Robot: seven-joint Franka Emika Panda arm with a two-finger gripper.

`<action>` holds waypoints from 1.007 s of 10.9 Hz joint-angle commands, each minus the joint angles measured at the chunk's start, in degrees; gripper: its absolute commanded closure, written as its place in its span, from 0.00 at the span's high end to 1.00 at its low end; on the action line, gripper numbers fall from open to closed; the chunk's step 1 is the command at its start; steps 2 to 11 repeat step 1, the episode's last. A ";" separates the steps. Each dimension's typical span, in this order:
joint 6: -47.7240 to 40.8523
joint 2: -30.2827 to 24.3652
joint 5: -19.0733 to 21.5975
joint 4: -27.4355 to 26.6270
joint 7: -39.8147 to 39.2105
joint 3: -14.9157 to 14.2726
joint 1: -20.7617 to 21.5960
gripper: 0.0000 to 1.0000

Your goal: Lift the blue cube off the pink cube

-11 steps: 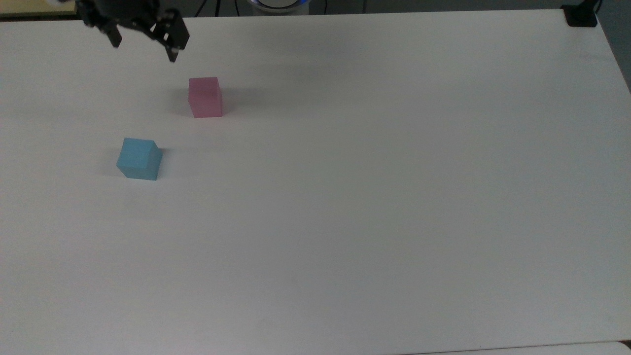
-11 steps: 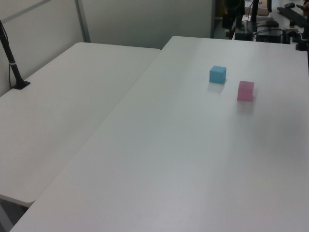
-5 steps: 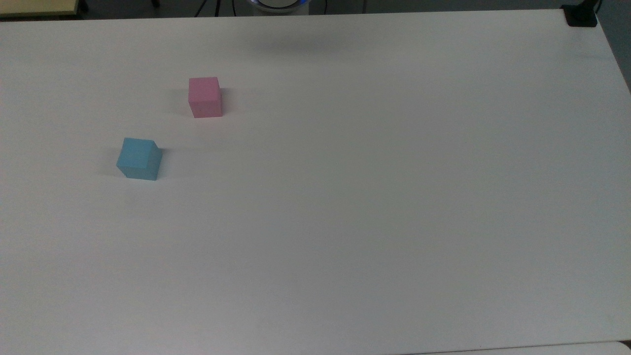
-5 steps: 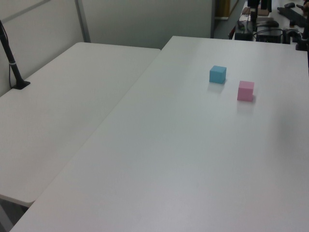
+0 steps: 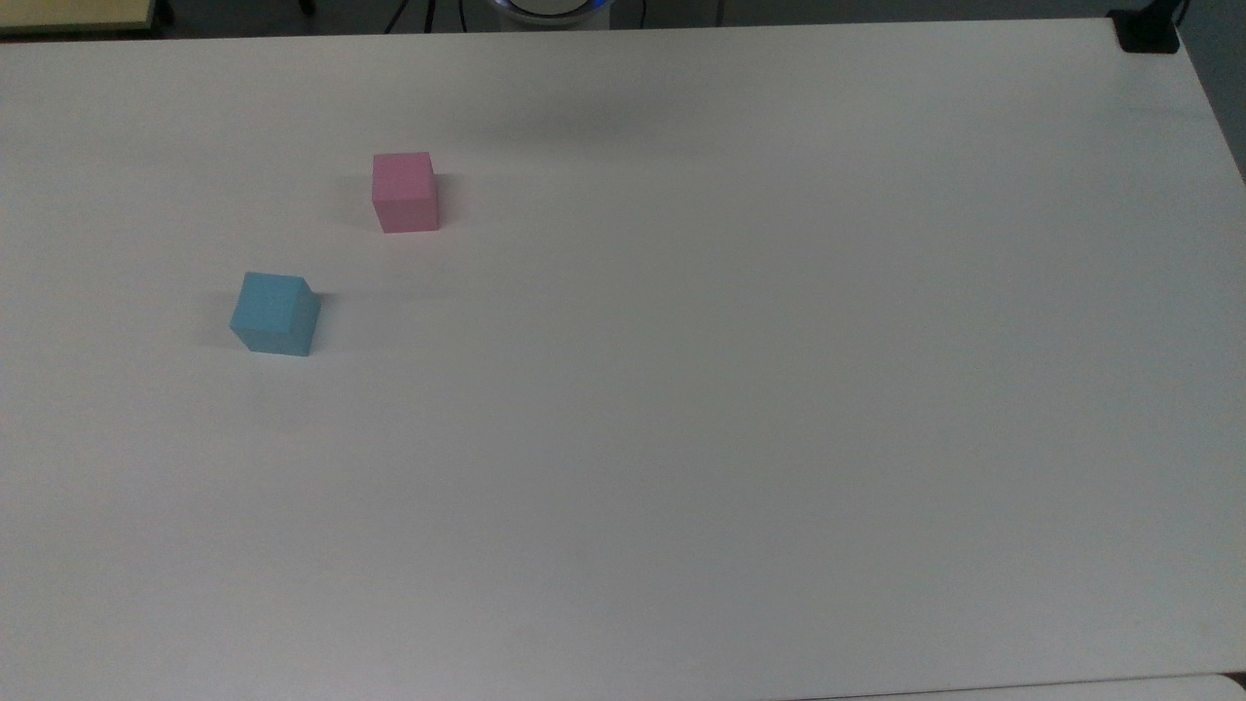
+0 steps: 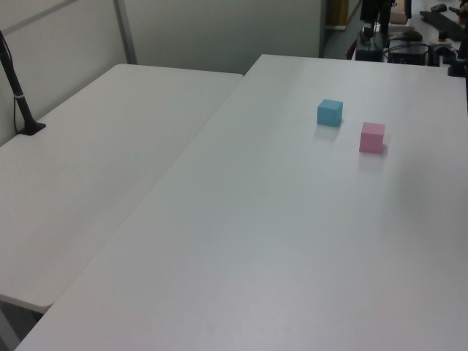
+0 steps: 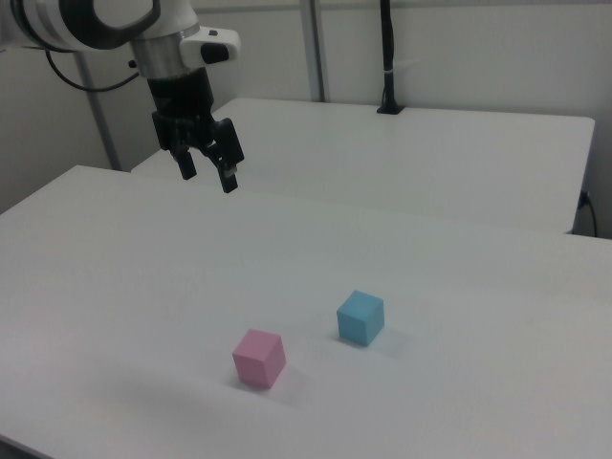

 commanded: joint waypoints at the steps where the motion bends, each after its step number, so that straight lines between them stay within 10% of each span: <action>1: 1.08 -0.90 1.12 -0.46 -0.90 -0.40 0.13 1.00; 11: 1.08 -0.90 1.12 -0.46 -0.90 -0.40 0.13 1.00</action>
